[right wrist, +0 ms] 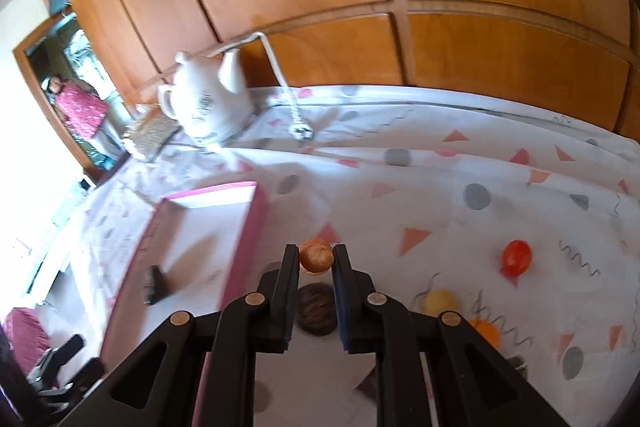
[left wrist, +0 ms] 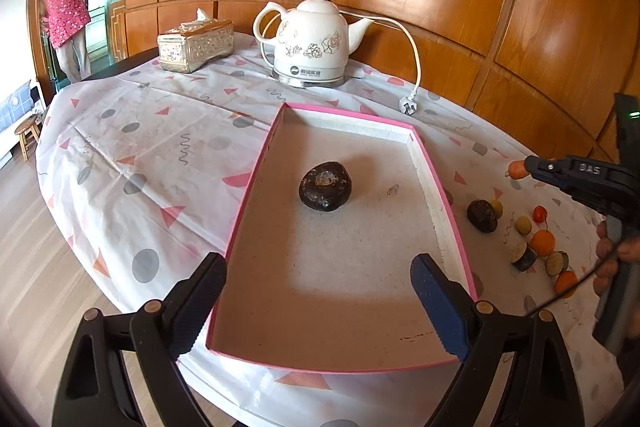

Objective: Organize fruits
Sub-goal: 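Reach the right gripper to the orange carrot and grasp it, then carry the carrot into the pink tray and open the right gripper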

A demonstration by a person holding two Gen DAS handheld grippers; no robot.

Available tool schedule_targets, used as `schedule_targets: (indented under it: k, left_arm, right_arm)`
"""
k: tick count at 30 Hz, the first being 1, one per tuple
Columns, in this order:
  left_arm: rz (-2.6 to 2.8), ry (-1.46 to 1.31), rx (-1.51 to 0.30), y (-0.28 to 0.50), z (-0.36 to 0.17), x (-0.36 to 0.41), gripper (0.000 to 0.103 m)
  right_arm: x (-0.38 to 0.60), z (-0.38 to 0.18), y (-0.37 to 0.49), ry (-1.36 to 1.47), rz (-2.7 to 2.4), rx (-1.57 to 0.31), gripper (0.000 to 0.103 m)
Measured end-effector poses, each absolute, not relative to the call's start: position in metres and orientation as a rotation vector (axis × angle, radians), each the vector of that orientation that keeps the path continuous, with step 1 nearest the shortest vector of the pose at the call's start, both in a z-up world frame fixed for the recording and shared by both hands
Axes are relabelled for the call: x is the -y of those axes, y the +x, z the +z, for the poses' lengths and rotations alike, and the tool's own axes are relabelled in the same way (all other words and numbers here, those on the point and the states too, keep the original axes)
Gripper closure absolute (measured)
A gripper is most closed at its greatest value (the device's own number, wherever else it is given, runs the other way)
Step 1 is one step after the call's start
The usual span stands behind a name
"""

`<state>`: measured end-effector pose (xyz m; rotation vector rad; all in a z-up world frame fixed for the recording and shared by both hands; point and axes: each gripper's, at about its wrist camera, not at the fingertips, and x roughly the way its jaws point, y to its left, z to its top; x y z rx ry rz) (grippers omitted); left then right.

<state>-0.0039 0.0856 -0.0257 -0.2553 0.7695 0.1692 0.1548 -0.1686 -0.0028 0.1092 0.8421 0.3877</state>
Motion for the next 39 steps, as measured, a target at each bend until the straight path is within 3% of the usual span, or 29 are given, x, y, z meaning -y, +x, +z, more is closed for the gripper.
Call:
schedule_targets:
  k: [20,22,39]
  left_arm:
    - [0.251,-0.344,-0.766,-0.018,-0.024,-0.111,0.009]
    - [0.251,-0.344,-0.765,-0.019,-0.023,-0.111,0.009]
    - [0.232,-0.335,-0.759,-0.021,-0.019,-0.104,0.008]
  right_arm:
    - [0.036,-0.026,0.099,0.038,0.705,-0.958,0.085]
    - [0.033,-0.028,0.097,0.032,0.699,-0.960,0.074]
    - [0.077,-0.032,0.069,0.030,0.551,-0.913,0.073]
